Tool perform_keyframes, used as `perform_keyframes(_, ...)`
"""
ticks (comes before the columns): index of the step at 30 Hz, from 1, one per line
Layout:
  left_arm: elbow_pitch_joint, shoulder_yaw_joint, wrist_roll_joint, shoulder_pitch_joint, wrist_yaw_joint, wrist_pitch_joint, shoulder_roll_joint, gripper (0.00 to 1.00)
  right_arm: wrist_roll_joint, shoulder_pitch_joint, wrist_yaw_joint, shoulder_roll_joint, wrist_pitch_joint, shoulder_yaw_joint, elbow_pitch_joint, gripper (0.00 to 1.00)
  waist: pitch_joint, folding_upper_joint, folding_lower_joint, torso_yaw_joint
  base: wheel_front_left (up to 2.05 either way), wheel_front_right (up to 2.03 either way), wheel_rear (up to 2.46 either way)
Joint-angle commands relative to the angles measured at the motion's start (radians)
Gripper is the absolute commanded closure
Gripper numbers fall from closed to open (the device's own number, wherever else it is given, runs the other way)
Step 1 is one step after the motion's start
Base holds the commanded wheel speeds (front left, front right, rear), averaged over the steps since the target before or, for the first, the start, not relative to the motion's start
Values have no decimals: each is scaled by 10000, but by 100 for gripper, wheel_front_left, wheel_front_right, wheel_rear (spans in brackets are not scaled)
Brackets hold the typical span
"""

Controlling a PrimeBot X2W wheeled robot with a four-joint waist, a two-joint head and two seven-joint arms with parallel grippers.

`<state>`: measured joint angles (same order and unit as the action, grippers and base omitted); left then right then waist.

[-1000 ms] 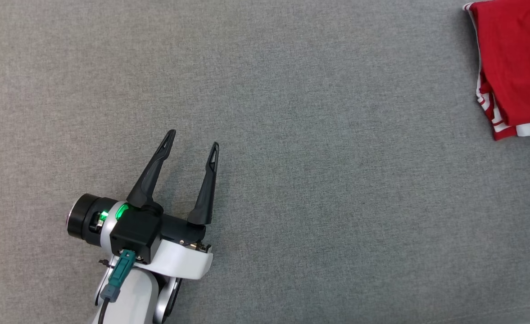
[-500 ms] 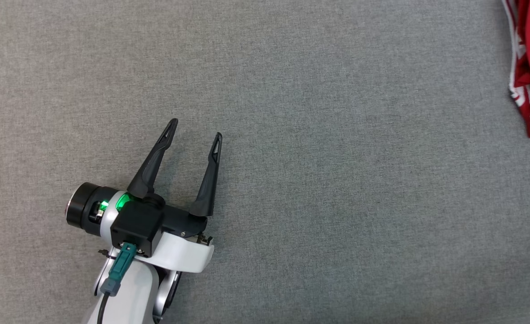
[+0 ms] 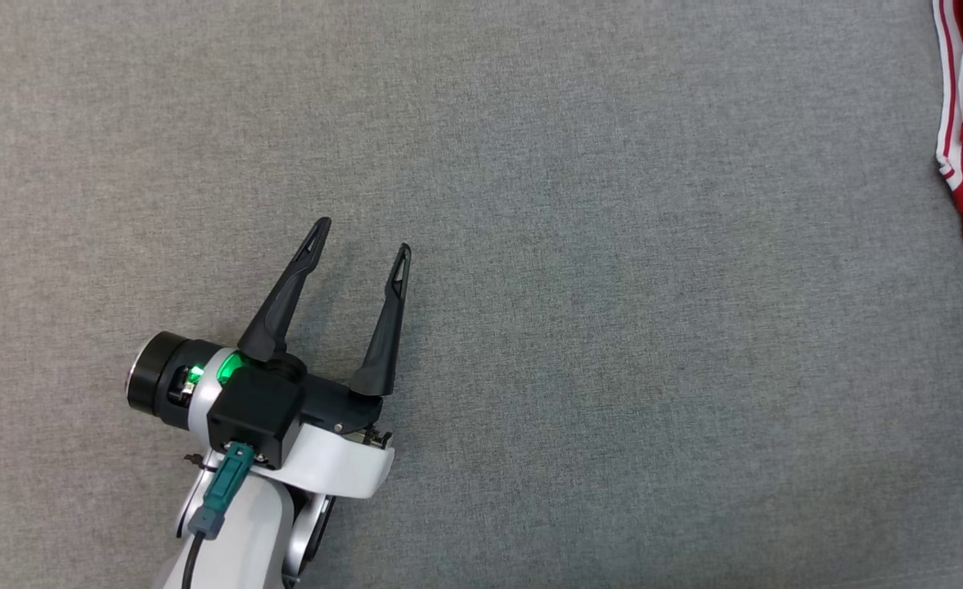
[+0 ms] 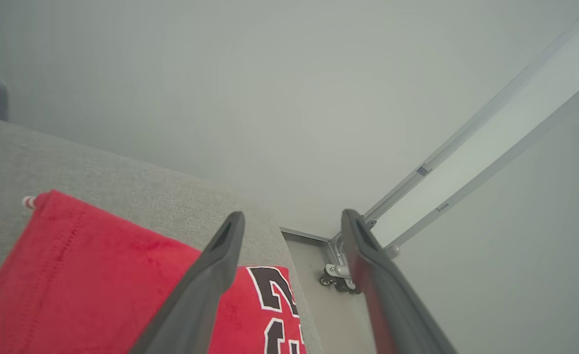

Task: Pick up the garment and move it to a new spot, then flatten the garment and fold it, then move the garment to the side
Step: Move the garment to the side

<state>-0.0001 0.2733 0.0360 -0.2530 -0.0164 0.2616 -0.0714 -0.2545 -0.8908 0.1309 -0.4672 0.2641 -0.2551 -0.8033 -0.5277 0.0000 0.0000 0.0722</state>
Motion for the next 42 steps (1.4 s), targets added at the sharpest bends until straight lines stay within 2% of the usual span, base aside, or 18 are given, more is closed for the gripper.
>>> perform_keyframes(1, 3, -28, 65, -150, 43, 47, 5, 0, 6, 157, 0, 204, 0, 11, 253, 0, 92, 0, 0, -3, 0, 0, 0)
perform_keyframes(5, 15, -45, 291, -86, 123, 47, 59, 0, 529, 401, 0, 1057, 0, 397, 1061, 0, 418, 0, 0, -85, 0, 0, 0)
perform_keyframes(11, 59, -176, 903, 214, 342, 45, 132, 0, 1853, 966, -2, 2044, 0, 1717, 1978, 0, 1109, 0, 0, -362, 0, 0, 0)
perform_keyframes(15, 122, -375, 1200, 400, 757, 47, 176, 0, 2715, 1494, 0, 2430, -1, 2599, 2516, 0, 1663, 0, 0, -688, 0, 0, 0)
perform_keyframes(20, 150, -506, 1635, 747, 1078, 45, 188, 0, 3486, 2478, 0, 2852, -1, 3467, 3353, 0, 2443, 0, 0, -1136, 0, 0, 0)
perform_keyframes(29, 20, -752, 2403, 1456, 1555, 47, 191, 0, 4570, 4594, -2, 3184, 0, 4381, 4503, 0, 3764, 0, 0, -1521, 0, 0, 0)
perform_keyframes(32, 211, -496, 2475, 1738, 1191, 45, 196, 0, 4882, 5282, -2, 3233, 0, 4381, 4815, 0, 4129, 0, 0, -1555, 0, 0, 0)
perform_keyframes(38, 399, -617, 2657, 2449, 870, 44, 187, 0, 5270, 7019, 0, 3117, 0, 4341, 5988, 0, 4736, 0, 0, -1561, 0, 0, 0)
perform_keyframes(42, 626, -724, 2652, 2903, 658, 35, 190, 0, 5156, 7993, 0, 3205, 0, 4168, 6215, 0, 5069, 0, 0, -1527, 0, 0, 0)
